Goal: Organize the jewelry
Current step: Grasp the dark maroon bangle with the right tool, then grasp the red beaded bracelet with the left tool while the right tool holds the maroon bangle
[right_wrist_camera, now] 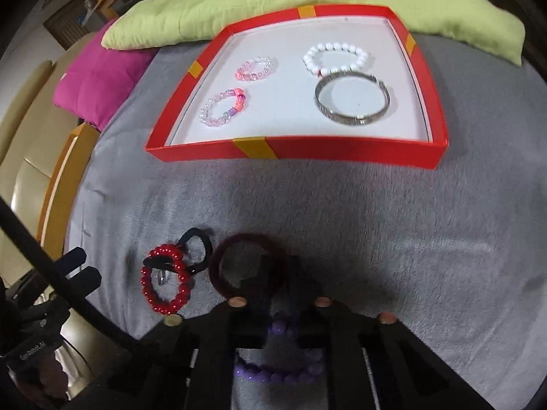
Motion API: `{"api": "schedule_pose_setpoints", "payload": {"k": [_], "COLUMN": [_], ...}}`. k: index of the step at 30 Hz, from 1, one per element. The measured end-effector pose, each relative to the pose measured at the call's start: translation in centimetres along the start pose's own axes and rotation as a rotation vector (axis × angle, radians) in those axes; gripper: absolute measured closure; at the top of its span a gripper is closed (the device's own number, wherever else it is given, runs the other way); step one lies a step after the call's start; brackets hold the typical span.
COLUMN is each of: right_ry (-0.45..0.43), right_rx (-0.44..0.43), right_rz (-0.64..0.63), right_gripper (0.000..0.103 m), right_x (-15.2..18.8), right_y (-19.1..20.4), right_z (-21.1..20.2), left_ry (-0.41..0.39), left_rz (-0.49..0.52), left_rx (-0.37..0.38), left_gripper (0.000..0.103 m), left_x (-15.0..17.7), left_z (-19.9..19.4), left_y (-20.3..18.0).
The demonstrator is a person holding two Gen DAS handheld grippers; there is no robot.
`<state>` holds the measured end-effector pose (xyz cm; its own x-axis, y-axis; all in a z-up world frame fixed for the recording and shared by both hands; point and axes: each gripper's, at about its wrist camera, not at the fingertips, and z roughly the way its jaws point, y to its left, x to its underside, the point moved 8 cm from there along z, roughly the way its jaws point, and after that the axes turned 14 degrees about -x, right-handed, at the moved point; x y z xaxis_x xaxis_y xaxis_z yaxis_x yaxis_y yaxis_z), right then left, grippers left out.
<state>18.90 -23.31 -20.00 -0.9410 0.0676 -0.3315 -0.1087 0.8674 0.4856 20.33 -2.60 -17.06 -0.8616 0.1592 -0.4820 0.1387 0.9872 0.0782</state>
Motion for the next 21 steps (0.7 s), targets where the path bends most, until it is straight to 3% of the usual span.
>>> {"api": "schedule_pose_setpoints", "payload": {"k": [7, 14, 21], "right_ry": [-0.087, -0.09, -0.111], "right_rx": [0.02, 0.021, 0.012], "right_rz": [0.083, 0.115, 0.14], "right_gripper": [0.097, 0.097, 0.097], "right_x": [-0.9, -1.3, -1.4], "right_y": [-2.3, -2.9, -3.5], "right_z": [-2.2, -2.6, -3.2], "left_ry": [0.014, 0.027, -0.001], "left_rz": [0.041, 0.101, 0.135], "left_rx": [0.005, -0.001, 0.004], "left_gripper": [0.041, 0.041, 0.041], "left_x": [0.5, 1.2, -0.6], "left_z": [0.4, 1.0, 0.5], "left_y": [-1.3, -3.2, -5.0]}}
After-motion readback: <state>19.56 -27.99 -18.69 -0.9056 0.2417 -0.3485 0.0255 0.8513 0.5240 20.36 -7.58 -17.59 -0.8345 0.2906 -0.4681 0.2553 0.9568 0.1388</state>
